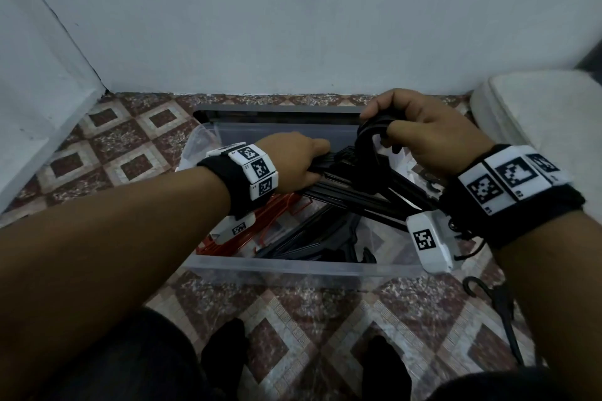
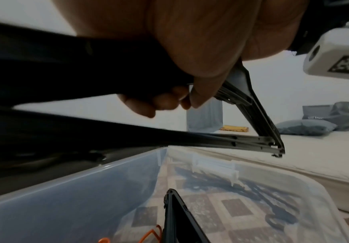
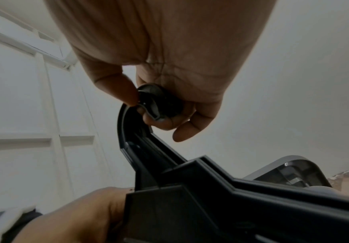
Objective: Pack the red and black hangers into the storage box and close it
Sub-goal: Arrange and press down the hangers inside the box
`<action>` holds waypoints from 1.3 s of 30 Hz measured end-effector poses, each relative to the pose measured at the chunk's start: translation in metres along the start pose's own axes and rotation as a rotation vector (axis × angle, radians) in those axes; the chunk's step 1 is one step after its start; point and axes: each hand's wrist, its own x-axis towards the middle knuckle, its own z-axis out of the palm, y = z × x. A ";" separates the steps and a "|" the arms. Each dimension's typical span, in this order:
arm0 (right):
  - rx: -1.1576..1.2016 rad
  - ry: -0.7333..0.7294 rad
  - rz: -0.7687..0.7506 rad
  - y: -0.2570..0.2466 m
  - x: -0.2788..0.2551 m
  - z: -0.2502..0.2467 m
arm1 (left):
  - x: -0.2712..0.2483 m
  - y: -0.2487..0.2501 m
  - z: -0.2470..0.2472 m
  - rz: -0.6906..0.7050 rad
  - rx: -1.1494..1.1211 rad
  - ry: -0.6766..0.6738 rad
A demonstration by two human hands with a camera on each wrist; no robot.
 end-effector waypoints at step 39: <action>0.699 0.395 0.691 0.022 0.018 0.043 | 0.001 0.003 0.002 -0.171 0.180 0.054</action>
